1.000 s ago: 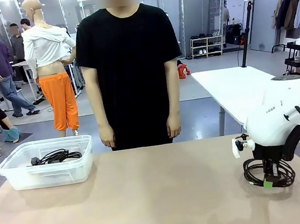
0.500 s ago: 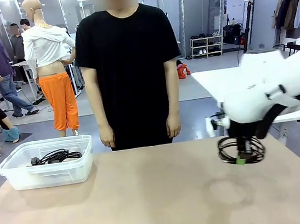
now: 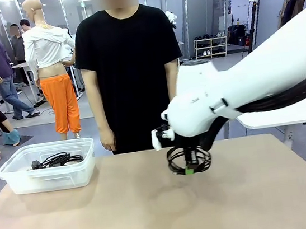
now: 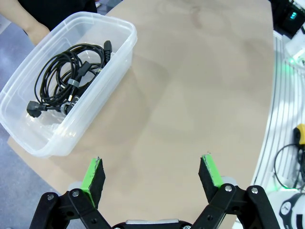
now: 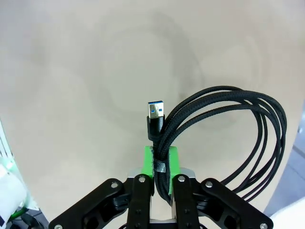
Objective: Organize and store the cables.
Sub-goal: Place the USB Extension Cable into the Organizing box.
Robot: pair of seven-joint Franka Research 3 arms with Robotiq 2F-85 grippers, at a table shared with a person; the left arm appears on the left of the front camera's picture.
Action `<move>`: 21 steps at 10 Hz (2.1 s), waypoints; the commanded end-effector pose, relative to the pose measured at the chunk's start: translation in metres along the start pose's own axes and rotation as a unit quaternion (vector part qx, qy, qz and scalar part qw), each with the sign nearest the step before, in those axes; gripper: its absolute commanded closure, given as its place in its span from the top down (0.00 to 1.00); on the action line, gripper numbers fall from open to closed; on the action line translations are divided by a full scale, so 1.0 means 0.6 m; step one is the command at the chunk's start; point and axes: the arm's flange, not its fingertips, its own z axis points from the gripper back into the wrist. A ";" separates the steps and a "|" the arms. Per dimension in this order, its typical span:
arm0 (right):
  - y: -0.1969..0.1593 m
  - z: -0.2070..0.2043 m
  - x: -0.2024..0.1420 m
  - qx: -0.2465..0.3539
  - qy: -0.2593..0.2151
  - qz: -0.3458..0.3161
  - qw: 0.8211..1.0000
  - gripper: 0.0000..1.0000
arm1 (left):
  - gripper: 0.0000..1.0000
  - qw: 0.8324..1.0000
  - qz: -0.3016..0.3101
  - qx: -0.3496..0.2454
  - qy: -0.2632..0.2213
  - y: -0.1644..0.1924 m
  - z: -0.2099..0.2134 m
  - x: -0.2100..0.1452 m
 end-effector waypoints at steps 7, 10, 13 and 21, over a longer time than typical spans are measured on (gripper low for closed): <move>0.032 -0.100 0.099 0.032 -0.018 0.013 0.999 0.06 | 1.00 1.000 0.007 -0.005 0.007 -0.002 0.008 0.005; 0.037 -0.113 0.098 0.042 -0.017 0.017 0.999 0.34 | 1.00 1.000 0.007 -0.005 0.007 -0.002 0.008 0.005; 0.036 -0.107 0.089 0.042 -0.030 0.009 0.999 0.85 | 1.00 1.000 0.007 -0.005 0.007 -0.002 0.008 0.005; 0.054 0.015 -0.151 -0.005 -0.132 -0.068 0.989 1.00 | 1.00 0.996 -0.067 -0.044 0.030 -0.064 -0.060 0.137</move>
